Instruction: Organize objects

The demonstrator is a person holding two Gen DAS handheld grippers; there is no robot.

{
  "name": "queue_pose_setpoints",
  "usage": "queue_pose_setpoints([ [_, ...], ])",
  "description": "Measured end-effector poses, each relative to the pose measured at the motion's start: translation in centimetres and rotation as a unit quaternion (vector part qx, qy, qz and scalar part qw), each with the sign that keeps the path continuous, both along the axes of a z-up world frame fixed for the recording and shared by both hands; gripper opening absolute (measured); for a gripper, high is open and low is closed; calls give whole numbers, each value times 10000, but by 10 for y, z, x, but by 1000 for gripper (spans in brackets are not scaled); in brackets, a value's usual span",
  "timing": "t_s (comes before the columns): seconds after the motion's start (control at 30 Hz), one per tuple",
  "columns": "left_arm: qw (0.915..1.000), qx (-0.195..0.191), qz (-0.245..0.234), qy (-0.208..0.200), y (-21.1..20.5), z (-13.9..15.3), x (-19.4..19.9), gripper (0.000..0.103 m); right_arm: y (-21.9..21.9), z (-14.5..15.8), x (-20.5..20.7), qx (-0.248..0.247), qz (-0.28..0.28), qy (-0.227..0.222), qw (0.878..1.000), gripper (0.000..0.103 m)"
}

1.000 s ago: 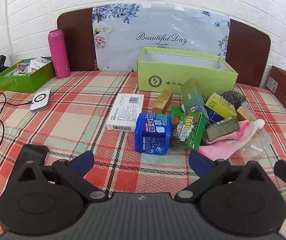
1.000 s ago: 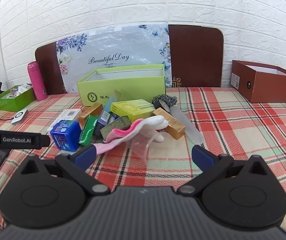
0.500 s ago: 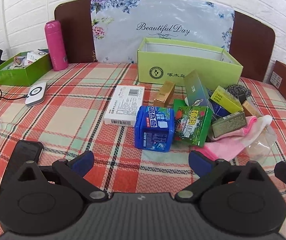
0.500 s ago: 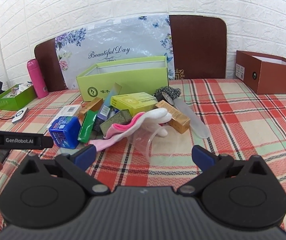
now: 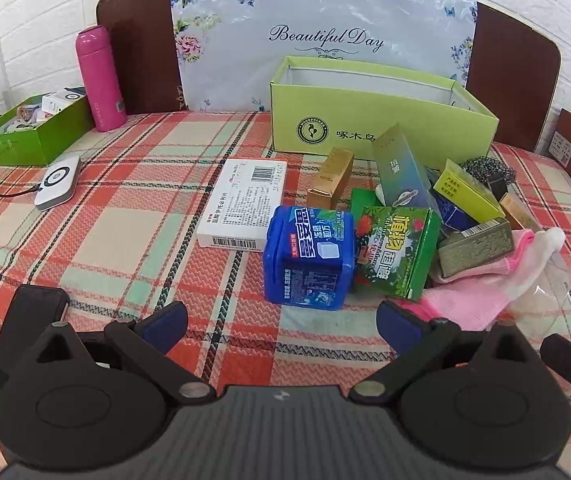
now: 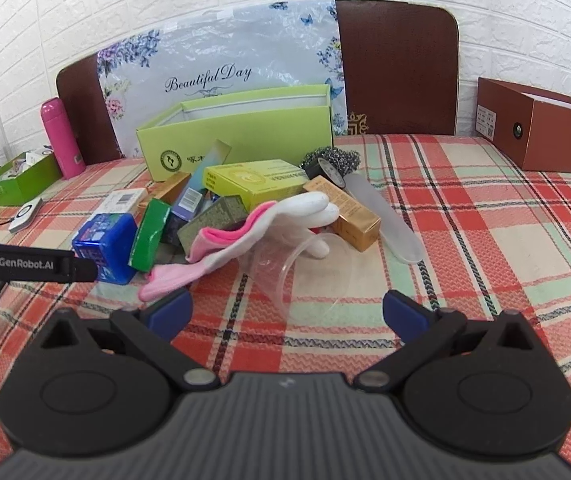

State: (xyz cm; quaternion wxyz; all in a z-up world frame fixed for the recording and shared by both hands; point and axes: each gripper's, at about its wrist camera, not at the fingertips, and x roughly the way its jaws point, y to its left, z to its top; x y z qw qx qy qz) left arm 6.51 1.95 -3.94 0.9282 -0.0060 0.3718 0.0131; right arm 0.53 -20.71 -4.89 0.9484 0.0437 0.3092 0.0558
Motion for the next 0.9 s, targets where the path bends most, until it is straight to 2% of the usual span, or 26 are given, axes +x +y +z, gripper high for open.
queue_pose_setpoints([
  [0.17,9990,-262,-321,-139,5,0,10,103,1,-6,10,-122,21,-15,9999,103],
  [0.3,9957,-479,-766,-216,3,1,30,103,0,-9,16,-116,134,-15,9998,103],
  [0.37,9944,-452,-927,-249,-2,-2,44,103,1,-10,20,-139,164,16,9998,103],
  [0.47,9951,-460,-875,-59,2,-12,61,103,1,-9,24,-116,212,10,9997,103],
  [0.5,9945,-580,-870,16,6,-14,63,98,1,-9,25,-122,237,11,9996,103],
  [0.53,9930,-804,-857,72,13,-15,62,79,1,-9,25,-131,267,7,9996,103],
  [0.57,9908,-1044,-851,119,20,-16,59,70,1,-9,25,-142,283,-2,9995,103],
  [0.63,9880,-1312,-807,124,28,-18,52,66,0,-10,26,-139,321,-10,9994,101],
  [0.77,9907,-1095,-785,173,24,-22,51,68,1,-14,31,-160,325,21,9993,86],
  [0.83,9918,-1026,-729,211,20,-24,56,67,2,-16,31,-255,309,72,9992,73],
  [0.9,9919,-998,-766,165,20,-24,58,66,0,-14,26,-193,344,43,9992,43],
])
